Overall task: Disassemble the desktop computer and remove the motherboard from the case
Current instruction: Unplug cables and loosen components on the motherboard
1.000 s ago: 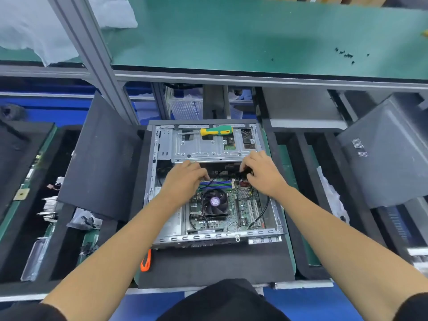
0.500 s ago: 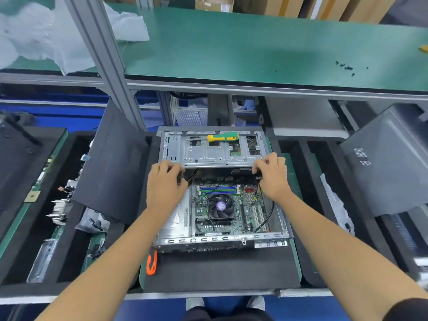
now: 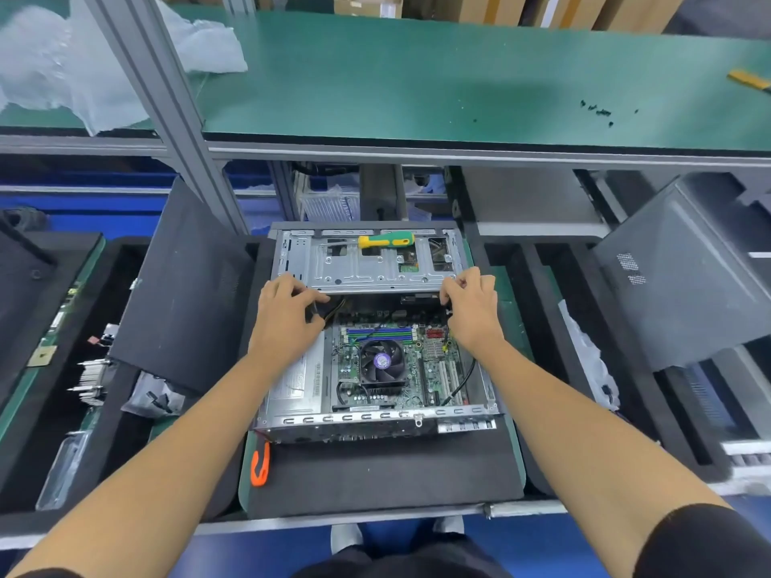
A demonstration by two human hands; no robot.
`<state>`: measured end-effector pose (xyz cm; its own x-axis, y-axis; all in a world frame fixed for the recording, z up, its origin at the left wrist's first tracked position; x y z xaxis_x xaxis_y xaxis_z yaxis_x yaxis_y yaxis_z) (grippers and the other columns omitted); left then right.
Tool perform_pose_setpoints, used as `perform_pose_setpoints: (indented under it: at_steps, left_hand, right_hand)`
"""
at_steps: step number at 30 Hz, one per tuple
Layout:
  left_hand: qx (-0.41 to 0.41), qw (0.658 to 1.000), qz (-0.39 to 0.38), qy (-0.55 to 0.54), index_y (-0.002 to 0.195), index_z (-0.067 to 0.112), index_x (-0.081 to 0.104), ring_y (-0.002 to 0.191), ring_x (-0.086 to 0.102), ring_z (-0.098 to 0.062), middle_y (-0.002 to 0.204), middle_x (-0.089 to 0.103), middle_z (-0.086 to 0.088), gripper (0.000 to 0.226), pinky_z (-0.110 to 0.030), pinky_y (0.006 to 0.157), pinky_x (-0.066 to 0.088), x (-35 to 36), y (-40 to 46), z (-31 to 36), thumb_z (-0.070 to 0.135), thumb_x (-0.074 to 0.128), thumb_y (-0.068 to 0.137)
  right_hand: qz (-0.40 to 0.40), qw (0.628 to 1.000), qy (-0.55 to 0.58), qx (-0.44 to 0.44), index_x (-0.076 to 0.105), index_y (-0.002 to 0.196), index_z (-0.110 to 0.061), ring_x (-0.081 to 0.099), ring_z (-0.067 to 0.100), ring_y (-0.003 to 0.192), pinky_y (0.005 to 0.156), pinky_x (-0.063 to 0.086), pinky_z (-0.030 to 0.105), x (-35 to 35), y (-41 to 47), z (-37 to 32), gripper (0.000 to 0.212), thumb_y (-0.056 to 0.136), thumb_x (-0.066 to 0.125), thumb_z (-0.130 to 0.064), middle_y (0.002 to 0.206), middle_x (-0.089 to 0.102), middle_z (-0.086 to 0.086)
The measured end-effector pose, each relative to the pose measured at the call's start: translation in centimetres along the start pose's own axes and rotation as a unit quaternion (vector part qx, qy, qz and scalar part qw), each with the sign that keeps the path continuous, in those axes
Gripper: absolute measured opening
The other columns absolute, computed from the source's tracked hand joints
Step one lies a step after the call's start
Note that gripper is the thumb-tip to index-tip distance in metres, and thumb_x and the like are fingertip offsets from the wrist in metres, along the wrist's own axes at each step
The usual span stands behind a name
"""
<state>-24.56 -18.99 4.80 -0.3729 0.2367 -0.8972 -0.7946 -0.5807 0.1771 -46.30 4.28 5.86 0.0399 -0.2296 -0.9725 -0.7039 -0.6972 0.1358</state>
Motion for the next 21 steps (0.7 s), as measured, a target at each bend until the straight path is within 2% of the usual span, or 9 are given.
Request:
perform_pose_setpoints:
  at_steps: [4,7,8,11,13,15,19,21]
  left_hand:
    - [0.008,1.0,0.011,0.029,0.103,0.034,0.07,0.11,0.04,-0.02,0.105,0.041,0.01,0.021,-0.042,0.113,0.035,0.0,0.0,0.5,0.029,0.069,0.082]
    - [0.009,0.998,0.053,0.035,0.096,0.034,0.07,0.105,0.044,-0.021,0.101,0.04,0.012,0.015,-0.039,0.109,0.034,-0.1,-0.4,0.7,0.025,0.07,0.083]
    - [0.004,0.998,0.059,0.03,0.095,0.035,0.07,0.105,0.045,-0.021,0.1,0.04,0.012,0.014,-0.039,0.108,0.032,0.0,-0.5,0.9,0.025,0.07,0.084]
    - [-0.019,0.999,0.048,0.004,0.097,0.037,0.068,0.107,0.042,-0.02,0.103,0.044,0.01,0.015,-0.039,0.104,0.028,0.7,-0.7,2.2,0.027,0.07,0.086]
    - [-0.008,0.999,0.05,-0.002,0.097,0.036,0.068,0.106,0.043,-0.021,0.106,0.046,0.009,0.017,-0.04,0.1,0.032,1.1,-0.6,3.9,0.026,0.072,0.085]
    - [0.006,0.998,0.067,-0.005,0.099,0.036,0.067,0.106,0.044,-0.021,0.108,0.047,0.009,0.018,-0.043,0.098,0.037,1.0,0.0,5.7,0.027,0.072,0.085]
    - [0.045,0.998,0.053,0.007,0.128,0.028,0.058,0.122,0.047,-0.027,0.132,0.051,-0.002,0.039,-0.044,0.105,0.038,1.1,3.4,8.9,0.025,0.069,0.091]
    - [0.023,1.0,0.02,0.008,0.144,0.022,0.047,0.138,0.038,-0.03,0.151,0.041,-0.007,0.055,-0.044,0.114,0.032,1.3,5.8,9.9,0.022,0.066,0.093]
  right_hand:
    - [-0.004,0.993,0.108,0.053,0.052,0.1,-0.028,0.032,0.022,0.103,0.087,0.036,0.036,-0.1,0.2,1.2,0.041,0.078,0.058,0.007,0.113,0.041,0.0]
    - [0.019,0.989,0.142,0.017,0.05,0.107,-0.027,0.033,0.019,0.103,0.083,0.03,0.036,-0.7,-0.4,1.9,0.032,0.084,0.054,-0.004,0.111,0.041,-0.003]
    - [0.035,0.982,0.184,0.021,0.05,0.107,-0.027,0.033,0.018,0.103,0.084,0.03,0.035,-0.8,-0.9,2.3,0.032,0.085,0.051,-0.003,0.111,0.041,-0.004]
    - [0.083,0.927,0.333,0.149,0.05,0.102,-0.022,0.035,0.019,0.106,0.093,0.035,0.041,-1.0,-2.5,5.5,0.027,0.088,0.048,0.002,0.109,0.044,0.0]
    - [0.041,0.924,0.343,0.166,0.05,0.102,-0.018,0.038,0.022,0.109,0.097,0.038,0.045,-0.2,-3.3,7.0,0.019,0.092,0.047,-0.002,0.106,0.046,-0.001]
    - [0.005,0.933,0.336,0.127,0.049,0.103,-0.019,0.04,0.021,0.109,0.098,0.04,0.043,0.1,-3.7,7.5,0.016,0.095,0.049,-0.006,0.103,0.044,-0.008]
    - [-0.025,0.948,0.309,0.071,0.045,0.108,-0.023,0.032,0.014,0.107,0.093,0.034,0.036,0.3,-3.0,6.5,0.02,0.094,0.055,-0.012,0.111,0.039,-0.004]
    - [-0.024,0.953,0.298,0.053,0.045,0.111,-0.025,0.031,0.014,0.109,0.09,0.03,0.032,0.1,-2.3,5.7,0.025,0.092,0.059,-0.015,0.114,0.038,-0.003]
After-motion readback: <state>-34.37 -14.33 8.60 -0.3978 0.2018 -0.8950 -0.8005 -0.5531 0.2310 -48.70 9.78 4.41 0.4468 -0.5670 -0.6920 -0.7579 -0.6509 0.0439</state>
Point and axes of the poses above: each hand's wrist, its own y-axis towards the middle knuckle, its own x-axis out of the palm, z = x × y, the point moved 6 cm from there along y, towards the middle knuckle
